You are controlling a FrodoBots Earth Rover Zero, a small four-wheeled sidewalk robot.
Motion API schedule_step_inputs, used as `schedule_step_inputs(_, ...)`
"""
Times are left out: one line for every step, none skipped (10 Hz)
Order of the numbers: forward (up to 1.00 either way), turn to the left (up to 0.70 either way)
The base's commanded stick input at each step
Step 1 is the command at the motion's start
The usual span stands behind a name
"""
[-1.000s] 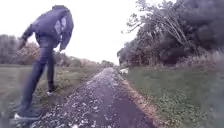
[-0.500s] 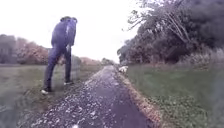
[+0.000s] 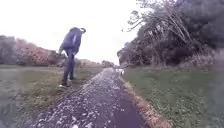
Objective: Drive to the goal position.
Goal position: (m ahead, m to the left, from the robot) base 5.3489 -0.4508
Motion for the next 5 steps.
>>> schedule_step_inputs(0.6, 0.0)
schedule_step_inputs(0.6, 0.0)
schedule_step_inputs(0.6, 0.0)
schedule_step_inputs(0.6, 0.0)
schedule_step_inputs(0.6, 0.0)
